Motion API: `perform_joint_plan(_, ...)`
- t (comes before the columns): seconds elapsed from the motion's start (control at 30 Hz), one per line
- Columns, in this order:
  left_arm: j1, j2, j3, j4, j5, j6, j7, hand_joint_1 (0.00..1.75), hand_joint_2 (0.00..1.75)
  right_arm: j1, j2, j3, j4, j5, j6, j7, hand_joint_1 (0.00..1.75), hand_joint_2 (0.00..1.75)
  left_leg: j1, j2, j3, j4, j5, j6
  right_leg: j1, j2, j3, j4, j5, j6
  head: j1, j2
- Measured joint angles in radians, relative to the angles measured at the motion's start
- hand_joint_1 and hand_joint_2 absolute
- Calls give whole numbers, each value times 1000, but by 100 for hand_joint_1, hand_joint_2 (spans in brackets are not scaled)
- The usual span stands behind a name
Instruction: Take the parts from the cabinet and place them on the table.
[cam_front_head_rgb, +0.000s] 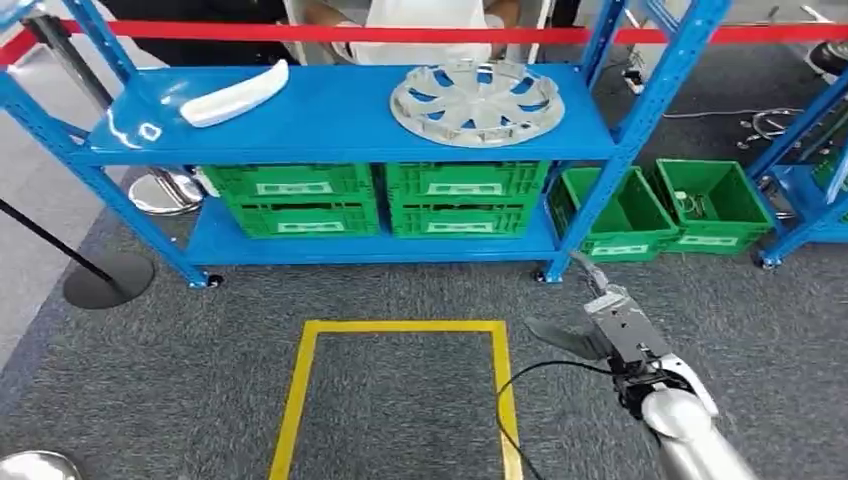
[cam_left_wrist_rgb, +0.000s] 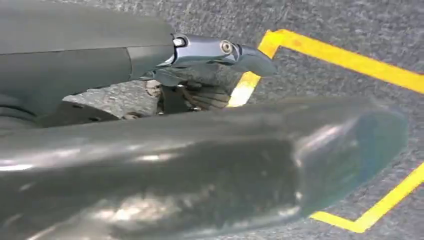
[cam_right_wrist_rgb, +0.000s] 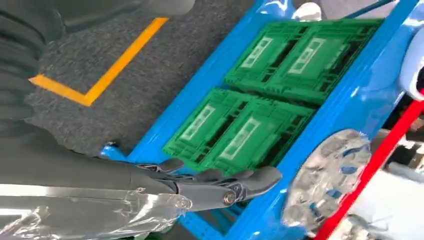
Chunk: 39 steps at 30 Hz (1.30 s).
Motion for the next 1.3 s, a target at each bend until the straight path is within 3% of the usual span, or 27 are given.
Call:
perform_joint_plan(0.03, -1, 0, 0, 0, 0, 0, 0, 0, 0, -2, 0, 0, 0, 0, 0, 1, 0, 175, -1, -1, 6, 0, -5, 5, 1, 0, -32, 60, -22, 2, 2, 0)
perform_joint_plan(0.1, -2, 0, 0, 0, 0, 0, 0, 0, 0, 1, 0, -1, 1, 0, -1, 2, 0, 175, -3, -2, 14, 0, -16, 9, 2, 0, -133, 224, -86, 5, 8, 0)
perform_joint_plan(0.13, 0, 0, 0, 0, 0, 0, 0, 0, 0, 2, 0, -1, 2, 0, 0, 2, 0, 175, -4, -2, 19, 1, -22, 9, 2, 0, -169, 271, -108, 6, 8, 0)
perform_joint_plan(0.17, 2, 0, 0, 0, 0, 0, 0, 0, 0, 4, 0, -1, 3, 0, 0, 2, 0, 175, -5, -2, 27, 1, -30, 9, 2, 0, -190, 282, -107, 5, 8, 0)
perform_joint_plan(0.2, 2, 0, 0, 0, 0, 0, 0, 0, 0, 6, 0, -1, 3, 0, 0, 2, 0, 175, -6, -4, 38, 1, -38, 9, 2, 0, -186, 246, -77, 3, 9, 0)
perform_joint_plan(0.3, 2, 0, -3, 0, -6, -1, 0, 0, 0, 9, 0, -2, 3, 0, -1, 2, 0, 175, -6, -5, 75, 1, -68, 0, 2, 0, -96, 0, 92, -5, 9, 0)
perform_joint_plan(0.33, 0, 1, -5, 0, -10, -2, 0, 0, 0, 12, 0, -3, 3, -1, -2, 1, 0, 175, -10, -7, 86, 6, -76, -5, 5, -1, -98, -23, 97, -10, 7, 0)
perform_joint_plan(0.37, -1, 1, -6, 0, -10, -2, 0, 0, 0, 16, 0, -3, 2, 0, -2, 2, 0, 175, -10, -8, 80, 2, -79, -9, 7, 0, -95, -25, 78, -21, 10, 0)
perform_joint_plan(0.4, -1, 1, -6, 0, -11, -2, 0, 0, 0, 23, 0, -4, -2, -1, -3, 2, 0, 175, -10, -8, 78, -2, -82, -15, 9, 1, -91, -25, 93, -27, 7, 0)
perform_joint_plan(0.43, 1, 0, -7, 0, -11, -2, 0, 0, 0, 28, 0, -5, -6, -1, -5, 2, 0, 175, -10, -8, 84, 4, -80, -20, 9, 1, -91, -26, 91, -32, 8, 0)
perform_joint_plan(0.5, -2, 1, -9, 0, -14, -2, 0, 0, 0, 37, 0, -8, -13, 0, -6, 2, 0, 175, -11, -6, 79, 22, -82, -29, 1, 3, -74, -31, 88, -41, 9, 0)
perform_joint_plan(0.53, -5, 0, -11, 0, -15, -2, 0, 0, 0, 38, 0, -10, -14, 0, -6, 2, 0, 175, -10, -5, 53, 70, -85, -36, 0, 2, -68, -31, 83, -47, 1, 0)
perform_joint_plan(0.63, -5, 0, -20, 0, -20, -1, 0, 0, 0, 43, 0, -12, -14, 0, -7, 2, 0, 175, -1, -4, -87, 282, -178, -52, -1, 2, -55, -32, 65, -50, 0, 0)
perform_joint_plan(0.67, -2, 0, -22, 0, -21, -1, 0, 0, 0, 47, 0, -12, -14, 0, -7, 2, 0, 175, 0, -4, -121, 319, -191, -54, -1, 2, -48, -32, 59, -50, 0, 0)
perform_joint_plan(0.7, 0, 0, -23, 0, -21, -1, 0, 0, 0, 51, 0, -12, -14, 0, -7, 2, 0, 175, 0, -4, -132, 313, -172, -54, -1, 3, -39, -32, 52, -49, 0, 0)
perform_joint_plan(0.73, 0, 0, -23, 0, -21, 0, 0, 0, 0, 53, 0, -12, -15, 0, -8, 2, 0, 175, 0, -4, -122, 269, -125, -52, -1, 3, -27, -32, 45, -48, 1, 0)
perform_joint_plan(0.8, 0, 0, -24, 0, -21, 4, 0, 0, 0, 53, 0, -12, -18, 0, -8, 3, 0, 175, 0, -3, -60, 105, -4, -46, -2, 3, -3, -33, 29, -43, 0, 0)
perform_joint_plan(0.83, 1, 0, -24, 0, -21, 5, 0, 0, 0, 53, 0, -12, -19, 0, -8, 3, 0, 175, 0, 1, -34, 36, 39, -43, -2, 3, -5, -35, 22, -38, 0, 0)
perform_joint_plan(0.87, -1, 0, -24, 0, -21, 5, 0, 0, 0, 52, 0, -12, -19, 0, -7, 4, 0, 175, -2, 3, -27, 6, -8, -38, 3, 5, 7, -30, 15, -32, -2, 0)
perform_joint_plan(0.97, -2, 0, -24, 0, -21, 5, 1, 0, 0, 47, 0, -13, -19, 0, -5, 5, 0, 175, -2, 1, -24, 5, 0, -16, 5, 4, 19, -31, 15, -14, 0, 0)
perform_joint_plan(1.03, -2, 0, -24, 0, -20, 5, 2, 0, 0, 42, 1, -11, -19, 1, -2, 6, 0, 175, 0, -2, -3, 5, -4, -1, 1, 1, 13, -6, -4, -5, -1, 0)
perform_joint_plan(1.1, -4, 1, -24, 0, -20, 4, 2, 0, 0, 33, 1, -11, -18, 1, -2, 7, 0, 175, -2, -2, 7, 5, -11, 8, 2, 0, -54, 119, -62, 0, 3, 0)
perform_joint_plan(1.13, -4, 1, -24, 0, -20, 2, 2, 0, 0, 33, 1, -11, -17, 1, -2, 8, 0, 175, -3, -2, 10, 6, -17, 11, 3, 0, -111, 213, -103, 1, 4, 0)
perform_joint_plan(1.17, -2, 1, -24, 0, -20, 0, 2, 0, 0, 34, 1, -11, -16, 1, -2, 8, 0, 175, -5, -3, 14, 6, -22, 11, 2, 0, -154, 275, -124, 2, 5, 0)
perform_joint_plan(1.2, 0, 1, -24, 0, -20, 0, 2, 0, 0, 35, 1, -11, -14, 1, -2, 8, 0, 175, -6, -3, 20, 6, -28, 12, 2, 0, -180, 297, -120, 1, 5, 0)
perform_joint_plan(1.23, 1, 1, -24, 0, -19, 0, 2, 0, 0, 35, 1, -11, -13, 1, -2, 9, 0, 175, -7, -4, 28, 6, -34, 11, 3, 0, -180, 273, -92, -1, 5, 0)
perform_joint_plan(1.3, 1, 1, -24, 0, -19, 0, 3, 0, 0, 34, 1, -11, -13, 1, -2, 9, 0, 175, -8, -6, 53, 6, -49, 8, 3, 0, -123, 119, 18, -8, 5, 0)
